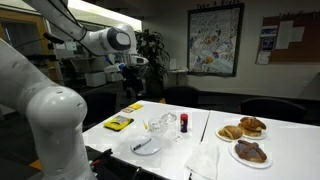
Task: Put one white sachet in the glass container.
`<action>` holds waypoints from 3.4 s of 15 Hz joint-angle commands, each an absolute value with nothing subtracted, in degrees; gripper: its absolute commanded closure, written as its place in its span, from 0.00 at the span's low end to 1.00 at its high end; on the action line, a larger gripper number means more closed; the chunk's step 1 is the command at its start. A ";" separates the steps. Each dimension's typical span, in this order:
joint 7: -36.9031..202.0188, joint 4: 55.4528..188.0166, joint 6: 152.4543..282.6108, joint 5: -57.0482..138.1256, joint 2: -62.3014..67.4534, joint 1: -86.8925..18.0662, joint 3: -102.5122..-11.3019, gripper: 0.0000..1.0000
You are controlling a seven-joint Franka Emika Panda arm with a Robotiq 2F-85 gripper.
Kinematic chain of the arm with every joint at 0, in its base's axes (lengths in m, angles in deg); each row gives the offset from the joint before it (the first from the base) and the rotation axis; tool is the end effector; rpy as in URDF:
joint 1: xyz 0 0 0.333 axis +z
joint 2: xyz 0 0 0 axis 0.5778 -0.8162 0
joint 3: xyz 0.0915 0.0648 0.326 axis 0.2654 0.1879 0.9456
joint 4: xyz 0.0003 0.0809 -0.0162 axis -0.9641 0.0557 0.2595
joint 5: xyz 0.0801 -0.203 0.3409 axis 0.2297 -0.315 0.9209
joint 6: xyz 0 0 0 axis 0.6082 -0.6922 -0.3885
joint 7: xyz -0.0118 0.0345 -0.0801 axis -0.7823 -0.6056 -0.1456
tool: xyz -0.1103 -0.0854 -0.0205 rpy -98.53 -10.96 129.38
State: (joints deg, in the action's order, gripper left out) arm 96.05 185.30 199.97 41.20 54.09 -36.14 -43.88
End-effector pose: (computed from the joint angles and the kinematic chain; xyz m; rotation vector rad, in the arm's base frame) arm 0.3277 0.0388 0.3810 2.9895 -0.2770 -0.0700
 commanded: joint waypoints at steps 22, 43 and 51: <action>58.21 180.26 245.58 51.67 24.43 -29.16 -69.35 0.00; 60.36 159.99 234.61 49.88 -3.33 -41.96 -59.82 0.00; 64.37 160.38 234.55 49.36 -3.72 -42.53 -58.75 0.00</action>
